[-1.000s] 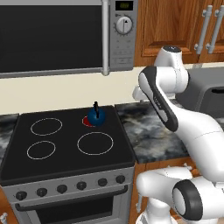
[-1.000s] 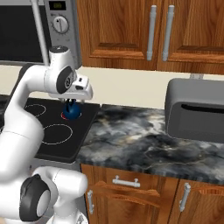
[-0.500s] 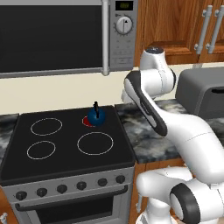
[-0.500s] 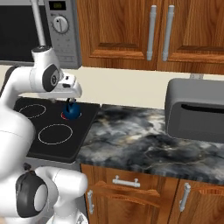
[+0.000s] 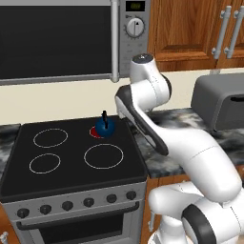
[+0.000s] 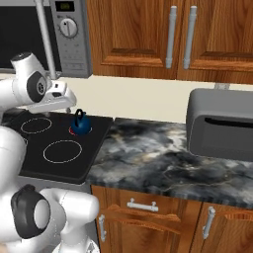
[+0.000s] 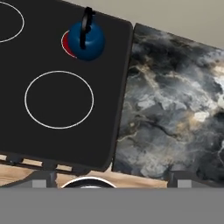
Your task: The kettle is done boiling. Turn off the stove, then wait for 300 timesteps before moving the kettle to the dining table.
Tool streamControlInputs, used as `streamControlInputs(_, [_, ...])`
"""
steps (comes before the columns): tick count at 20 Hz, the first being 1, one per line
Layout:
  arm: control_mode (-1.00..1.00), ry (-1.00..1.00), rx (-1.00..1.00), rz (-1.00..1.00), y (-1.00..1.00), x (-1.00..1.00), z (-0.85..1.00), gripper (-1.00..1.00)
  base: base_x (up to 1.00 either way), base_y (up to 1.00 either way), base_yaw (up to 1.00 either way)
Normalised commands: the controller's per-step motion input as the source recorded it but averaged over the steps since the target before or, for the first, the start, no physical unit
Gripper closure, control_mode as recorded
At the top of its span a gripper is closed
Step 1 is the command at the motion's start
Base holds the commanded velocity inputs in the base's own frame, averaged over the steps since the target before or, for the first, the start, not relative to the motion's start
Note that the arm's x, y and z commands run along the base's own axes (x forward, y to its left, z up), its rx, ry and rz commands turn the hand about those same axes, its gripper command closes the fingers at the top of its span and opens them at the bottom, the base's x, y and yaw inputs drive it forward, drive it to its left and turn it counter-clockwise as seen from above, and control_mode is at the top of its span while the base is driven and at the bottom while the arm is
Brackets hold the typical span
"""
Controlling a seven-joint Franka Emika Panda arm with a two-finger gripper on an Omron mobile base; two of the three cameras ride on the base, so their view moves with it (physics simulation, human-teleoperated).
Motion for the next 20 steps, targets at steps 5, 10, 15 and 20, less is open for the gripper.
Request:
streamControlInputs(5, [-1.0, -0.04, -0.14, 0.08, 0.43, -0.03, 0.0, -1.0, 0.0, 0.0, 0.0])
streamControlInputs(10, [-1.0, -0.07, -0.15, 0.08, 0.31, -0.14, 0.0, -1.0, 0.0, 0.0, 0.0])
streamControlInputs(15, [-1.0, -0.11, -0.17, 0.07, 0.14, -0.34, 0.0, -1.0, 0.0, 0.0, 0.0])
streamControlInputs(20, [-1.0, -0.15, -0.22, 0.07, 0.01, -0.49, -0.02, -1.0, 0.0, 0.0, 0.0])
